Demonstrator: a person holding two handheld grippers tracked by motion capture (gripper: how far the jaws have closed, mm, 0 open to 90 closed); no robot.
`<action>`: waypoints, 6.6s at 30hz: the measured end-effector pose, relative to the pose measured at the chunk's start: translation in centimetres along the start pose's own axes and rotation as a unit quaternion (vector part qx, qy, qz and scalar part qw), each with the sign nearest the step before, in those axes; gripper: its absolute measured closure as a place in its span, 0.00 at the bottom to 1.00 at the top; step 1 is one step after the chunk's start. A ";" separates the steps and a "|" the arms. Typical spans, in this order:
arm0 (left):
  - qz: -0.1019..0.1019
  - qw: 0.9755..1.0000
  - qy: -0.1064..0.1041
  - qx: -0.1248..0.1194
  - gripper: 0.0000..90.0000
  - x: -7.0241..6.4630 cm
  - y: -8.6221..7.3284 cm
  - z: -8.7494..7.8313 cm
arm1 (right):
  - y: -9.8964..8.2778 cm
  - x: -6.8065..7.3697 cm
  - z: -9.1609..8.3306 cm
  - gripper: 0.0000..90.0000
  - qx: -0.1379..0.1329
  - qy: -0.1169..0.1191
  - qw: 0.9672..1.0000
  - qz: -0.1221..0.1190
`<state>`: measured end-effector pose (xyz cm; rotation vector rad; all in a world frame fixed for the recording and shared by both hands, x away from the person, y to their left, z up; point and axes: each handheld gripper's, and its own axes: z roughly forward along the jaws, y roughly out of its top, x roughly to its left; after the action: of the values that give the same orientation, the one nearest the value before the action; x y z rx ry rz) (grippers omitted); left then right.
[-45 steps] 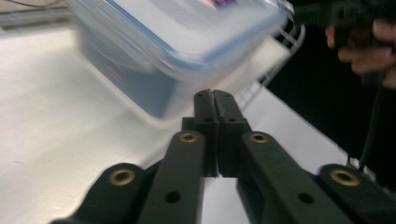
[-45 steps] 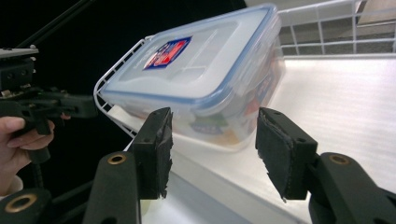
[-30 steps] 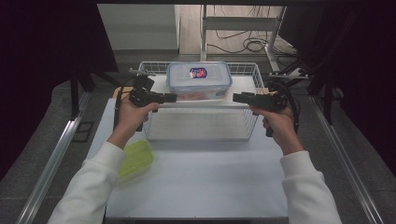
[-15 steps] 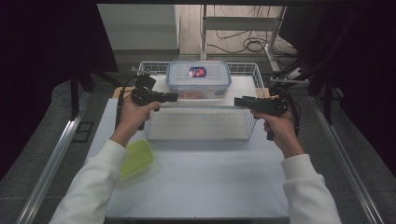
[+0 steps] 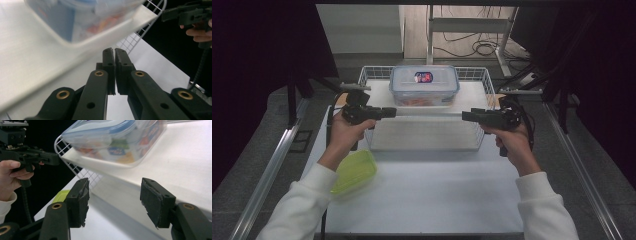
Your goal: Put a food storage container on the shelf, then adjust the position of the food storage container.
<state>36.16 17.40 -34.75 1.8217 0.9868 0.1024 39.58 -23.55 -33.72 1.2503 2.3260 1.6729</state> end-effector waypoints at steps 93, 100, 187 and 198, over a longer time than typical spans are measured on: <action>-0.116 0.973 0.185 0.076 1.00 7.7 -18.2 -10.9 | -15.1 0.7 1.0 0.35 0.106 0.001 0.994 -0.020; -0.145 0.963 0.206 0.098 0.99 9.0 -20.1 -11.0 | -15.0 0.5 1.0 0.35 0.102 -0.002 0.995 -0.018; -0.120 0.980 0.090 0.133 1.00 6.0 -16.7 4.1 | -15.3 -0.1 -0.3 0.35 0.103 -0.017 0.994 -0.017; -0.110 0.983 0.076 0.127 1.00 4.7 -16.1 5.0 | -15.4 -0.4 -0.2 0.35 0.106 -0.021 0.994 -0.016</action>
<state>32.40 19.25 -51.74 1.9420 1.3544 -0.0241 30.71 -25.60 -46.17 1.2569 2.5380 1.4050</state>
